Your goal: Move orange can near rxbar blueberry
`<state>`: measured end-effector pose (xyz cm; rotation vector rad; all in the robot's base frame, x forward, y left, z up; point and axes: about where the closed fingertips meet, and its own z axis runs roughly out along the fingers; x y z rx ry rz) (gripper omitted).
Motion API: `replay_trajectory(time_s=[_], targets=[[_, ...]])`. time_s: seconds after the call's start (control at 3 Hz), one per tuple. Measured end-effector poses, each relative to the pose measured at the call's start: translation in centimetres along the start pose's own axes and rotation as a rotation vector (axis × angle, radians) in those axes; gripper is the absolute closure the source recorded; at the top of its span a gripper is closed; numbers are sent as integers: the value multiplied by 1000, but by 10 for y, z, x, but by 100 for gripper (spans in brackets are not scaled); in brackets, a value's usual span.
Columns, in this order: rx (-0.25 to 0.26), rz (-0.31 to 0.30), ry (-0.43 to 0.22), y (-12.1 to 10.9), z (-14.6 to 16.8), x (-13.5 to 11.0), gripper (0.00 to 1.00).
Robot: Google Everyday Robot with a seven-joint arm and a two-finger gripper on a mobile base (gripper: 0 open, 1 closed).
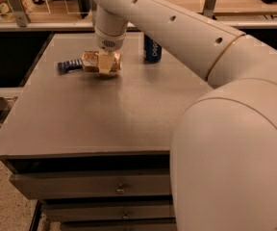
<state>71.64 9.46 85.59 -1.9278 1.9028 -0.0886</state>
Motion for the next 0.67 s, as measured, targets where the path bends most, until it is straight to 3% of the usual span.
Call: replay_trajectory(time_s=[0.33,0.67], targets=[[-36,-4,-14,6,3,3,0],[-36,-4,-14,6,3,3,0]])
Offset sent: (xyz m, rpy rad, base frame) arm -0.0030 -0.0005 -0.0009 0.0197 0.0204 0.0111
